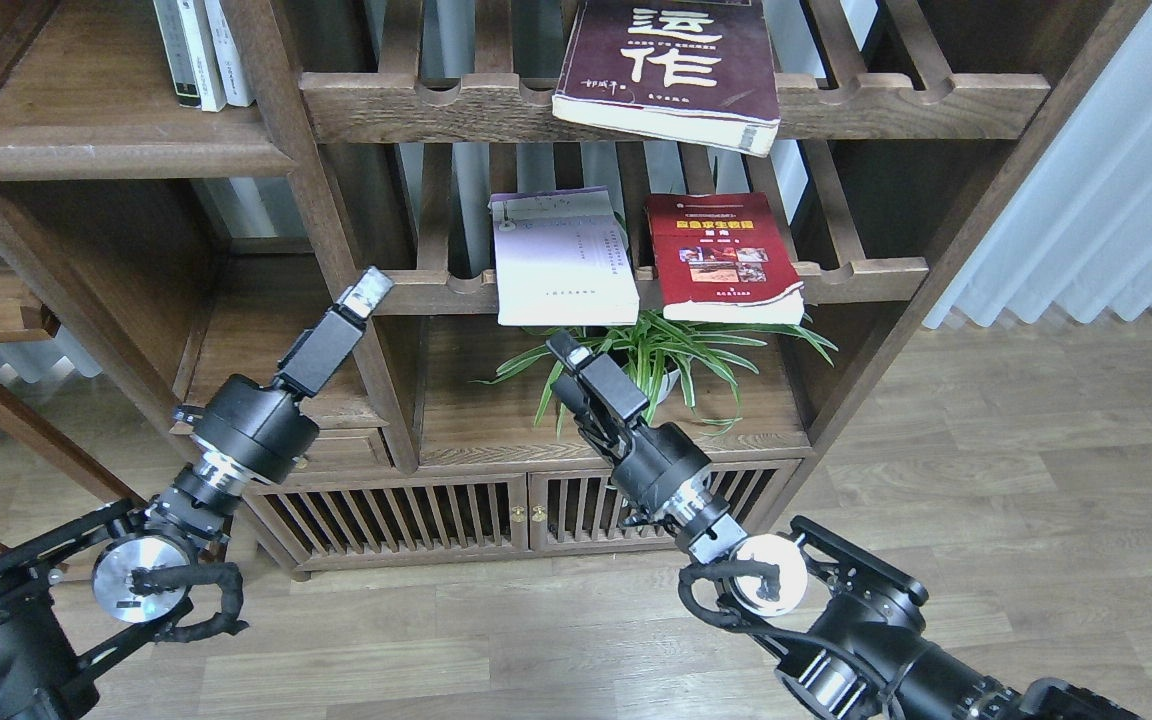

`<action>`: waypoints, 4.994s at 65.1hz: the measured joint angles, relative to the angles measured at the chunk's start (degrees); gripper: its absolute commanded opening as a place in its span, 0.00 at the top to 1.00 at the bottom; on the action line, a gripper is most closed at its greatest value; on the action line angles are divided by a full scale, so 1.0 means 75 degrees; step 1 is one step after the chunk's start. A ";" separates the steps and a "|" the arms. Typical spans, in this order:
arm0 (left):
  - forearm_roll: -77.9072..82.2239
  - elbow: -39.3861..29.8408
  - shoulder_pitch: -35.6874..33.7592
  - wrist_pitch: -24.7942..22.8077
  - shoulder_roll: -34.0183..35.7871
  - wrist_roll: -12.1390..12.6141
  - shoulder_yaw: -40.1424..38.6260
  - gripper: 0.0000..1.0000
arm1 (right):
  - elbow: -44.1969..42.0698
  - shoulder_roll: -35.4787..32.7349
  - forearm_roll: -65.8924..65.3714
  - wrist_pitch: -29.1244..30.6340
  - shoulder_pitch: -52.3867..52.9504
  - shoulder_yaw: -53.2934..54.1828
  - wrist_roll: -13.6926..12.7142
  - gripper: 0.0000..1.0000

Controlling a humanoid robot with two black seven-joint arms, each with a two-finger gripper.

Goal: Organize books on shelf
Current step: 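Reach the right gripper toward the white book on the middle shelf, then tip the white book outward off the shelf with the right gripper, then catch the white book between both grippers and hold it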

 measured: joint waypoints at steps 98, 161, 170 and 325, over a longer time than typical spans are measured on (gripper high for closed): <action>0.0335 0.0370 0.0747 0.0000 -0.0337 0.0000 -0.0294 0.00 | -0.1344 0.0000 0.2440 -0.3915 0.1992 0.0405 0.0418 0.05; 0.0340 0.0502 0.0736 -0.0001 -0.0381 0.0000 -0.0297 0.00 | -0.1528 0.0000 0.2690 -0.3805 0.2181 -0.0216 0.0110 0.83; 0.0340 0.0502 0.0738 -0.0001 -0.0383 -0.0001 -0.0313 0.00 | -0.1529 0.0000 0.2749 -0.3625 0.2209 -0.0131 0.0128 0.96; -0.1045 -0.0219 0.1593 -0.0001 0.0100 0.1264 0.0032 0.02 | 0.0625 -0.0191 0.1298 0.0001 -0.1151 0.0245 -0.3079 0.96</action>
